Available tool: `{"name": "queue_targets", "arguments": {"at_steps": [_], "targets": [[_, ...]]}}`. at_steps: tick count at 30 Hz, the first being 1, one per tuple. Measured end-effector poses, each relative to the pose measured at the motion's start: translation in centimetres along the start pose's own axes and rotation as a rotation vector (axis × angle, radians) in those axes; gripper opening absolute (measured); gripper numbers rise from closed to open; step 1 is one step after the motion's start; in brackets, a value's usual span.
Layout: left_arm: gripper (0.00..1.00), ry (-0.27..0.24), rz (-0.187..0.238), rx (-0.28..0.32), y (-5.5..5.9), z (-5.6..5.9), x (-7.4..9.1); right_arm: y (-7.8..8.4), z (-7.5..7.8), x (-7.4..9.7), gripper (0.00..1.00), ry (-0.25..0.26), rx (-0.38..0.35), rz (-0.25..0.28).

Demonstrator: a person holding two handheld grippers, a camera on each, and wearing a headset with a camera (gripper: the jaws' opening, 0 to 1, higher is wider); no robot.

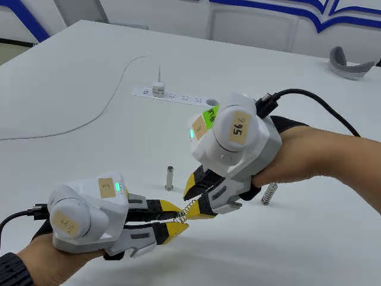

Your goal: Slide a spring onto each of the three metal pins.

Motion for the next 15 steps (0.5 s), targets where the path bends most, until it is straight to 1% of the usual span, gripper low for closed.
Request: {"name": "queue_targets", "arguments": {"at_steps": [6, 15], "targets": [[0.11, -0.010, 0.016, 0.001, -0.26, -0.15, 0.09, 0.34, 0.05, -0.39, 0.17, -0.007, -0.023, 0.002], [0.10, -0.018, 0.026, 0.011, -0.32, -0.30, 0.17, 0.12, 0.19, -0.45, 0.13, -0.004, -0.025, 0.012]]}}
Point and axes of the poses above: the centre of the closed fingertips' face, and the gripper's own axes: x roughly backward along the fingers, z roughly to its right, y roughly out of its underside, the point moved 10 cm from there along x, roughly backward along the fingers, and after that the axes turned 13 degrees about -x, right-handed, at the moved point
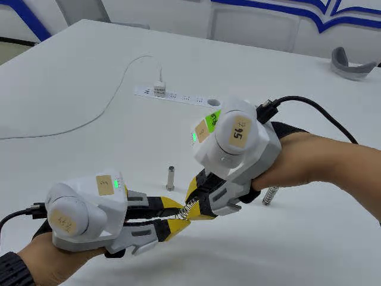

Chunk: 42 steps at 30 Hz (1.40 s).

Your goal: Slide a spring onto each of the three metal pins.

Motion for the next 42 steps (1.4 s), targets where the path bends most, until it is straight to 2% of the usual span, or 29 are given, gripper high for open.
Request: {"name": "queue_targets", "arguments": {"at_steps": [14, 25, 36, 42], "targets": [[0.11, 0.000, 0.000, 0.005, 0.0, -0.1, -0.2, -1.3, -0.4, -0.3, 0.13, -0.001, 0.019, 0.010], [0.11, -0.004, -0.005, 0.010, 0.3, -0.1, 0.0, -0.7, -0.1, 0.0, 0.14, 0.006, 0.002, -0.006], [0.11, -0.017, -0.004, 0.013, 0.2, -0.3, -0.1, -1.1, 0.0, -0.2, 0.12, 0.002, 0.011, -0.002], [0.18, -0.027, -0.022, 0.029, 0.6, -0.3, 0.2, -1.0, 0.3, -0.1, 0.12, 0.010, 0.006, -0.005]]}}
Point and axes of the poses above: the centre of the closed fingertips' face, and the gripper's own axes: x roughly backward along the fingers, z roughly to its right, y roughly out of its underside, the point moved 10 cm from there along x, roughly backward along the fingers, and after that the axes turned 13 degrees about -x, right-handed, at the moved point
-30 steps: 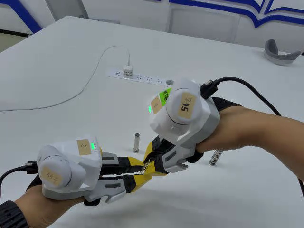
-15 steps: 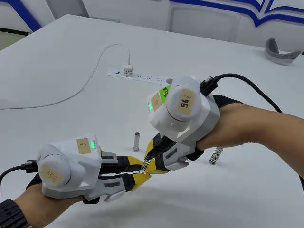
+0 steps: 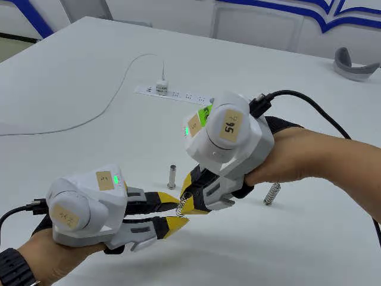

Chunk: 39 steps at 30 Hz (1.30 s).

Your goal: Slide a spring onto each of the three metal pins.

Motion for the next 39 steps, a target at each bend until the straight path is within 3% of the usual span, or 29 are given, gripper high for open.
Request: {"name": "queue_targets", "arguments": {"at_steps": [18, 27, 39], "targets": [[0.44, -0.091, -0.040, 0.080, 1.5, -1.3, 1.7, -0.2, 0.9, 0.5, 0.12, 0.022, -0.009, -0.006], [0.53, -0.116, -0.049, 0.105, 1.9, -1.5, 1.9, -0.8, 2.4, 1.1, 0.12, 0.042, -0.014, -0.004], [0.60, -0.118, -0.058, 0.130, 2.2, -1.4, 2.0, -2.0, 5.5, 1.6, 0.12, 0.086, -0.026, 0.008]]}}
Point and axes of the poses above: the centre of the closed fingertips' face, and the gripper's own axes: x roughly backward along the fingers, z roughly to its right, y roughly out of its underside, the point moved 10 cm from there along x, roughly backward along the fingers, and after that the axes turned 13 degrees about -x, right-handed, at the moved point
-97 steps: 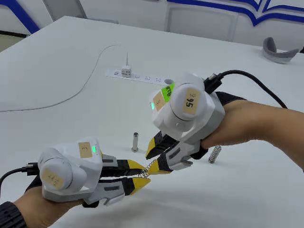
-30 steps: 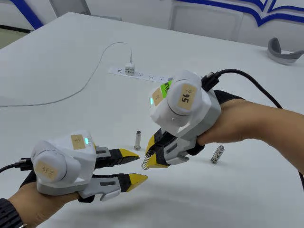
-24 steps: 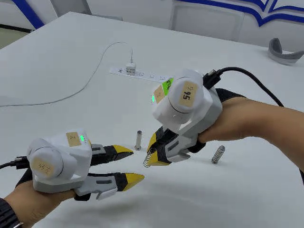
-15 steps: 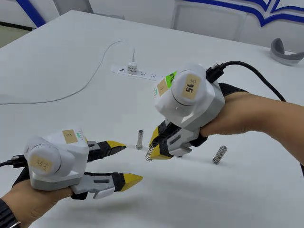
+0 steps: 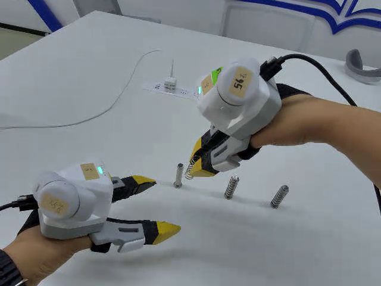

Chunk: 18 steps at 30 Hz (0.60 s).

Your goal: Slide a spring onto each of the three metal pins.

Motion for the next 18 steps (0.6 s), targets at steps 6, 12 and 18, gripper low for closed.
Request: {"name": "queue_targets", "arguments": {"at_steps": [6, 12, 18], "targets": [[0.62, 0.004, -0.001, 0.010, 0.1, 0.0, -0.1, -0.6, 1.6, -0.4, 0.12, 0.012, -0.015, 0.000], [0.64, 0.004, -0.008, 0.018, 0.3, -0.1, -0.1, -0.8, 2.4, -1.3, 0.12, 0.011, -0.022, -0.011], [0.65, 0.004, -0.010, 0.023, 0.3, -0.2, -0.2, -0.7, 2.7, -2.3, 0.12, -0.002, -0.034, -0.038]]}}
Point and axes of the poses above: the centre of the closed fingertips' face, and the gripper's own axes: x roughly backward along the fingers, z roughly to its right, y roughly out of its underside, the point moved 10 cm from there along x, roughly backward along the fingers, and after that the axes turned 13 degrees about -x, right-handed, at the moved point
